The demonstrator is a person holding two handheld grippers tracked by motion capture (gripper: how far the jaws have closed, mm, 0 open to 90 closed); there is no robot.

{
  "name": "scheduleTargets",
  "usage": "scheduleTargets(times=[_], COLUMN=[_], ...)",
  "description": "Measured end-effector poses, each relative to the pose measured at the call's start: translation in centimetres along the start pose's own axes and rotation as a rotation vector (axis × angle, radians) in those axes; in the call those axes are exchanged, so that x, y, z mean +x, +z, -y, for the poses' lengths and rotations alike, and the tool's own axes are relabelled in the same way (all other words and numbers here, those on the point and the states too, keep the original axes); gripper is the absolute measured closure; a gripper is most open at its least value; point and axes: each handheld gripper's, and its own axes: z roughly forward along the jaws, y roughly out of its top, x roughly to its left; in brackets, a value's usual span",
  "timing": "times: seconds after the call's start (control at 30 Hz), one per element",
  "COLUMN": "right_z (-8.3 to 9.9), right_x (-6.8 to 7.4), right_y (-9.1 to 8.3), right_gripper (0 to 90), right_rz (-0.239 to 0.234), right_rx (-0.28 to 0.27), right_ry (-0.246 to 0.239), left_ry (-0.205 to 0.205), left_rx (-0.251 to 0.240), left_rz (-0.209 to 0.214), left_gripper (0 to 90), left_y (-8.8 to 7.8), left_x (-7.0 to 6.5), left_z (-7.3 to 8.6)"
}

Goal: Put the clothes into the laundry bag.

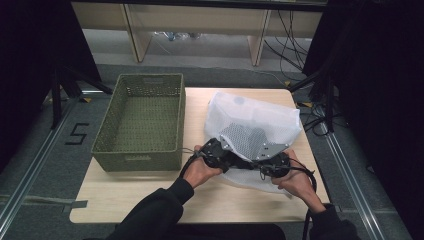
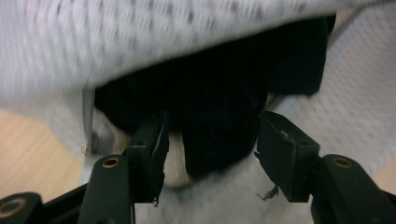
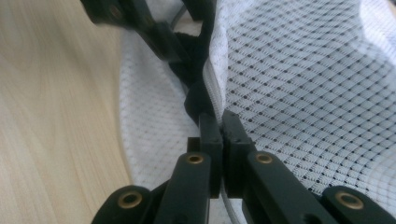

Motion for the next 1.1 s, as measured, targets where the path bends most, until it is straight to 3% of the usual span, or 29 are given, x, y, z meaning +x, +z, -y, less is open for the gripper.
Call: scheduleTargets(times=[0.03,0.13,0.2,0.27,0.33,0.43,0.6,0.67,0.73,0.77,0.9,0.97,1.0,1.1], right_z=[0.1,0.0,-0.1,-0.1,0.0,0.3,0.5,0.7,0.9,1.0,1.2,1.2,1.2,1.2], right_x=[0.0,0.1,0.1,0.1,0.2,0.2,0.6,0.7,0.7,0.6,0.5,0.5,0.4,0.4], right_y=[0.2,0.5,0.5,0.5,0.6,0.9,1.7,2.0,2.4,2.5,2.7,2.8,2.8,3.0], right_gripper=[90.0,90.0,90.0,90.0,90.0,90.0,90.0,90.0,90.0,90.0,90.0,90.0,90.0,90.0], right_rz=[0.004,-0.006,-0.013,-0.013,-0.016,-0.035,-0.071,-0.083,-0.09,-0.086,-0.073,-0.067,-0.067,-0.062], right_rx=[0.008,0.015,0.011,0.007,0.009,0.01,0.02,0.031,0.046,0.042,0.054,0.057,0.06,0.061], right_ry=[0.0,-0.007,-0.022,-0.019,-0.001,0.007,0.019,0.017,0.035,0.029,0.051,0.054,0.053,0.048], left_ry=[0.013,-0.006,-0.003,-0.006,-0.028,-0.059,-0.028,-0.031,-0.031,-0.023,0.035,0.04,0.134,0.147], left_rx=[0.024,0.056,0.044,0.017,0.008,-0.028,-0.043,-0.038,-0.037,-0.025,-0.008,-0.016,-0.007,0.008], left_rz=[0.009,0.04,0.041,0.067,0.08,0.072,0.072,0.072,0.078,0.105,0.133,0.138,0.157,0.165], left_gripper=[42.6,43.6,54.8,72.7,78.7,80.4,80.5,79.6,73.3,69.1,55.2,47.3,43.8,37.3], left_y=[0.0,1.0,1.5,1.8,2.2,2.7,2.9,2.6,2.4,1.8,0.1,-0.1,-0.7,-0.5], left_x=[0.1,0.2,0.2,0.5,0.8,0.7,0.0,0.0,-0.1,-0.4,-0.8,-0.9,-0.9,-0.7], left_z=[0.2,0.7,0.7,0.5,0.4,0.0,-0.4,-0.1,-0.1,0.1,0.9,1.1,1.6,2.2])
